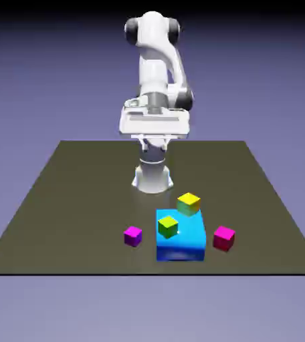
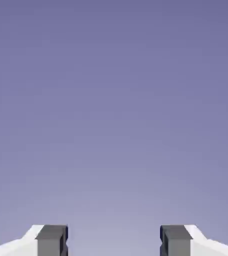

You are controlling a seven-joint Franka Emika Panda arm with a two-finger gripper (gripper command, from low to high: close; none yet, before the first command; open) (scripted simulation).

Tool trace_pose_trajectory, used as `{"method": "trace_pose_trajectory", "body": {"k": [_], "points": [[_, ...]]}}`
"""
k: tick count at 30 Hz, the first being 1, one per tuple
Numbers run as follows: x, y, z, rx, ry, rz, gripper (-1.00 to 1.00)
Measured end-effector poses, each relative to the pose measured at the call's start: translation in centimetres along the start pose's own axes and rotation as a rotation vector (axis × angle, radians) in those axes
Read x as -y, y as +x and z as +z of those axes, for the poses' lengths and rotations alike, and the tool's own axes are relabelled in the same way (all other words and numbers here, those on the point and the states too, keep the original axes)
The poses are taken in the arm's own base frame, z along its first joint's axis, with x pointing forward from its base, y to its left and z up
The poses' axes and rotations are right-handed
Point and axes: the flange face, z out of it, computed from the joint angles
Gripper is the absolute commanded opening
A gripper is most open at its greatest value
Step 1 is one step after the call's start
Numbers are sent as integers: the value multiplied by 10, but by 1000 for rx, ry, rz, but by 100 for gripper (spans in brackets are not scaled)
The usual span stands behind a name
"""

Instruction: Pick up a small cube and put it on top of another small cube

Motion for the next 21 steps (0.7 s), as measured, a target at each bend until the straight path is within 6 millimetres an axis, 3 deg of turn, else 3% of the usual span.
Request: {"method": "trace_pose_trajectory", "body": {"k": [10, 21], "points": [[-38, 28, 110, 374, -343, 205, 0], [-105, 24, 215, 771, -699, 415, 0]]}}
